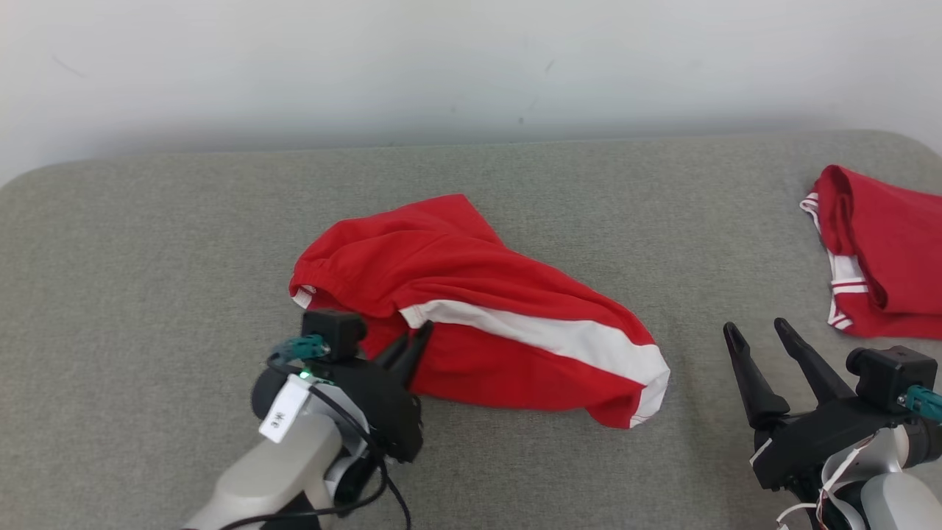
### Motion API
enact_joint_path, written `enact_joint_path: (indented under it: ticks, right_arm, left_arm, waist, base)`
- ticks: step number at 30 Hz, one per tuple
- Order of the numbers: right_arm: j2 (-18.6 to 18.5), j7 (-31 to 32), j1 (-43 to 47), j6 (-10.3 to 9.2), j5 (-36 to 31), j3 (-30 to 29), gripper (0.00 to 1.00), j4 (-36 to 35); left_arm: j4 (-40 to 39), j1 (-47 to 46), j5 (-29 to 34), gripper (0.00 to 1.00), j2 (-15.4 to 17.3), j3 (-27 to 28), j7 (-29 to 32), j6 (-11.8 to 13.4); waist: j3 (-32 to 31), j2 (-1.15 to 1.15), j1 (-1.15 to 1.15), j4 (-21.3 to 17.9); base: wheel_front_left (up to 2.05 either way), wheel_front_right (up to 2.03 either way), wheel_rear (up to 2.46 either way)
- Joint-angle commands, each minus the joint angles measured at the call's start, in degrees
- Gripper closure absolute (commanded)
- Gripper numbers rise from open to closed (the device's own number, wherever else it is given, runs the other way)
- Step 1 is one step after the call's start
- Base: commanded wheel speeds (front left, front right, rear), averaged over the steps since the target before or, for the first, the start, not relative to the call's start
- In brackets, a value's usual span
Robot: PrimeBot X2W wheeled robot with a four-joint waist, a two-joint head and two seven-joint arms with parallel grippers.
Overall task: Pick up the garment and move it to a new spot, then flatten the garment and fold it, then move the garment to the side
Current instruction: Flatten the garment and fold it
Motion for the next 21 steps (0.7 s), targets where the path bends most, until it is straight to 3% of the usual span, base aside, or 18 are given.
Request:
enact_joint_path:
  ticks: [1, 10, 21]
  right_arm:
    - [0.06, -0.30, 0.41, -0.03, -0.29, -0.30, 0.00, 0.05]
    - [0.44, -0.41, 1.30, -0.03, -0.35, -0.30, 0.00, 0.51]
    - [0.55, -0.05, 1.63, -0.03, -0.43, 0.39, 0.00, 1.05]
  left_arm:
    - [-0.03, -0.77, 0.50, 1.00, 1.58, 0.95, -0.43, 0.40]
    - [-6.77, 0.70, 3.02, 1.00, 8.25, 6.65, -0.50, 3.71]
    - [-15.01, 9.63, 2.17, 1.00, 14.38, 6.30, 0.16, 7.06]
  waist:
    - [-0.14, 0.00, 0.00, 0.98]
    - [-1.55, 0.00, 0.00, 5.51]
    - [-2.68, 0.00, 0.00, 8.03]
  base:
    - [0.00, 0.00, 0.00]
    - [0.00, 0.00, 0.00]
    - [0.00, 0.00, 0.00]
